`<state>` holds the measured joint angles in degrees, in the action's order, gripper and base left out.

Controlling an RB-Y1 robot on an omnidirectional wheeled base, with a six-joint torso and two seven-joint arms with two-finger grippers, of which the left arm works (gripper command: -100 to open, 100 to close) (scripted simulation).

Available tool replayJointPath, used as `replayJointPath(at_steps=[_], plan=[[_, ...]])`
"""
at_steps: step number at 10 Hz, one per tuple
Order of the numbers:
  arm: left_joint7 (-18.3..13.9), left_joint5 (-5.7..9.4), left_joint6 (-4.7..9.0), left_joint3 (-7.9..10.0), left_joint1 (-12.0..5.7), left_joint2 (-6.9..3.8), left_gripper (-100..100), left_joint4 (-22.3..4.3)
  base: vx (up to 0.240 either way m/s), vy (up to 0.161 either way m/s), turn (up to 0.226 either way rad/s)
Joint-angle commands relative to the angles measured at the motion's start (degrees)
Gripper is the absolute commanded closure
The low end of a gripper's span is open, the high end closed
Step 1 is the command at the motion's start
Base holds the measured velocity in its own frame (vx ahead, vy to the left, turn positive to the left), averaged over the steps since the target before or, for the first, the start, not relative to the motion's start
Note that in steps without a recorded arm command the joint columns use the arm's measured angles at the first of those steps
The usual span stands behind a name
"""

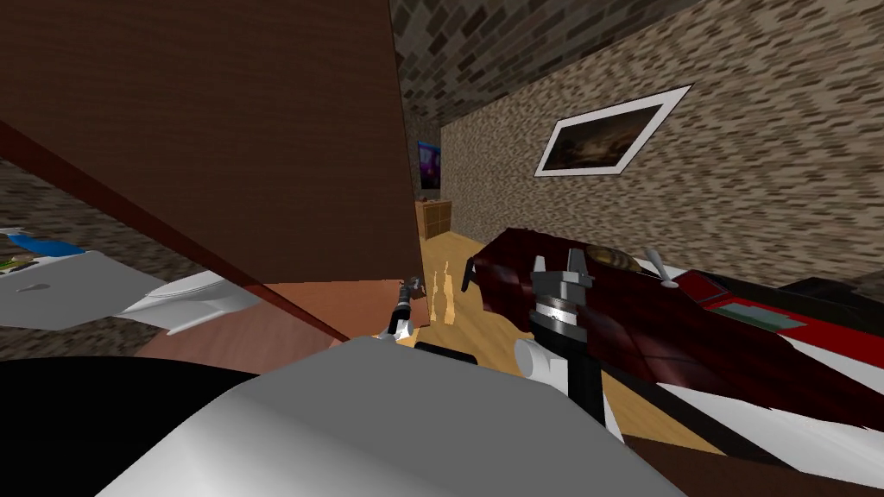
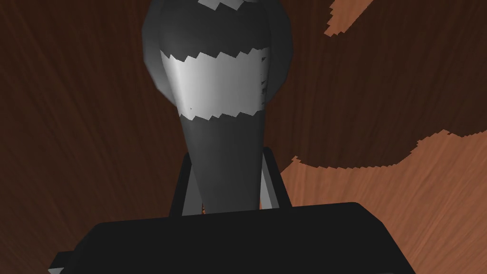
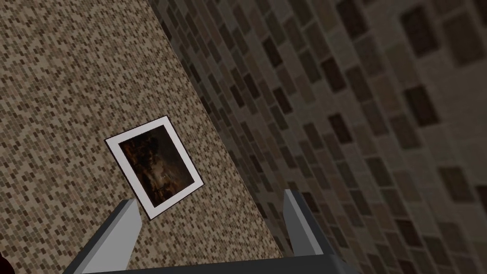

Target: Push the door open

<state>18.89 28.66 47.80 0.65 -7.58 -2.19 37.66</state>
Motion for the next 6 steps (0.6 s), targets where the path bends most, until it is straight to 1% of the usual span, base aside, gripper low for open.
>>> replayJointPath(at_steps=[1, 2, 3, 4, 6], plan=[[0.83, 0.62, 0.52, 0.86, -0.49, 0.97, 100, 0.06, 0.197, -0.045, 0.07], [1.27, 0.96, 0.64, 1.33, -0.52, 1.63, 100, 0.05, 0.188, -0.023, 0.059], [1.05, 0.89, 0.45, 1.36, 0.07, 0.9, 100, 0.22, 0.081, 0.004, 0.037], [1.65, 1.77, 0.73, 2.33, 0.08, 0.09, 100, 0.41, 0.131, -0.014, 0.028], [2.3, 2.85, 1.01, 3.39, 0.09, -0.47, 100, 0.47, 0.222, -0.045, 0.059]])
